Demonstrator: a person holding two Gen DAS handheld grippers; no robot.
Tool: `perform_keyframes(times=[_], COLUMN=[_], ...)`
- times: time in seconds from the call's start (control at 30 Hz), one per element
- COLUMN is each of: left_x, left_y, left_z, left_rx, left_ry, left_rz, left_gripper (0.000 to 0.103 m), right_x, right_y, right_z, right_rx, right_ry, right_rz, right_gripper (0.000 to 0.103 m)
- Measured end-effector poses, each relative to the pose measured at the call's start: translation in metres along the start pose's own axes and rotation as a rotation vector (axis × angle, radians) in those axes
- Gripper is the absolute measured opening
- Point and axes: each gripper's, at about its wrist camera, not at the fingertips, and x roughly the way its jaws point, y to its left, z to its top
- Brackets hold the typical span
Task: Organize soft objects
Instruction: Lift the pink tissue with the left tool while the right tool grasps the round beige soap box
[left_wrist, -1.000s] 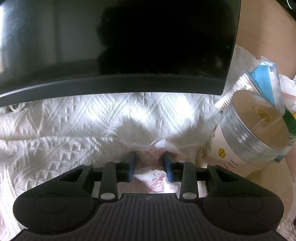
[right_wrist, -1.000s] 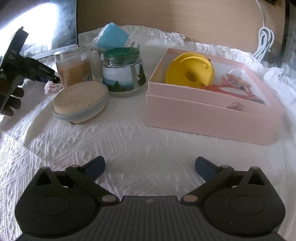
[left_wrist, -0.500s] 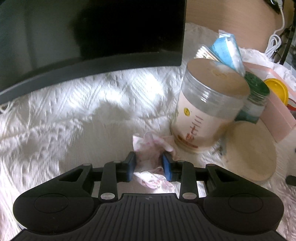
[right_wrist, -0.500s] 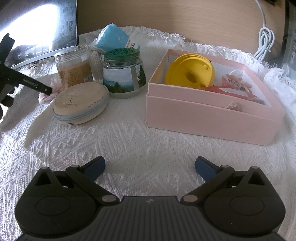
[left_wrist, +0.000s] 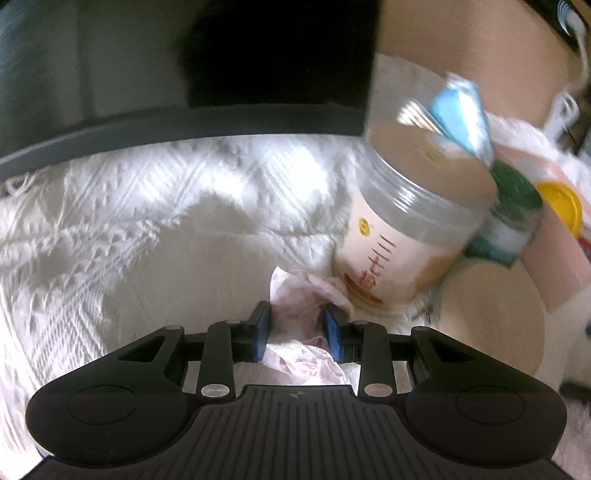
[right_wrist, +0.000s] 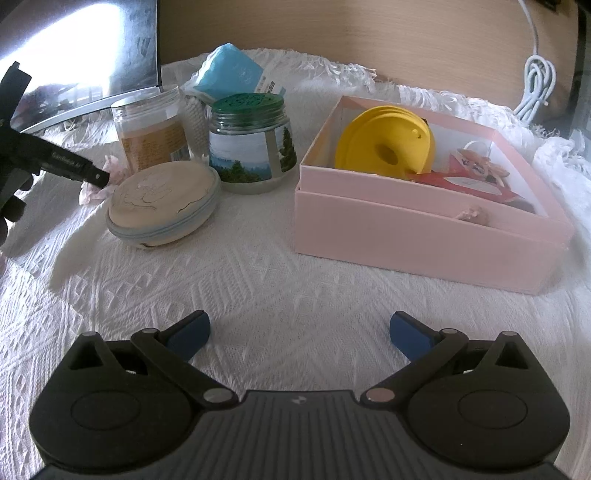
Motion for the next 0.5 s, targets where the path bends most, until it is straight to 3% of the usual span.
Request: perform_keyframes(times=[0.1, 0.23, 0.33, 0.5], left_x=[0.001, -0.017, -0.033, -0.061], left_y=[-0.005, -0.003, 0.003, 0.0], left_z=[0.001, -0.014, -0.026, -0.034], left_rx=[-0.014, -0.065, -0.143, -0.181], left_ry=[0.001, -0.036, -0.06, -0.085], left_rz=[0.039, 0.003, -0.035, -0.082], left_gripper=[0.021, 0.018, 0.018, 0.018], right_x=[-0.002, -0.028, -0.021, 0.025], right_y=[0.004, 0.026, 0.05, 0.061], right_z=[0.007, 0.029, 0.056, 0.088], right_rx=[-0.012, -0.024, -0.01, 0.081], right_ry=[0.039, -0.062, -0.08, -0.064], right_rz=[0.014, 0.132, 0.206, 0.144], right_gripper=[0.1, 0.099, 0.099, 0.099])
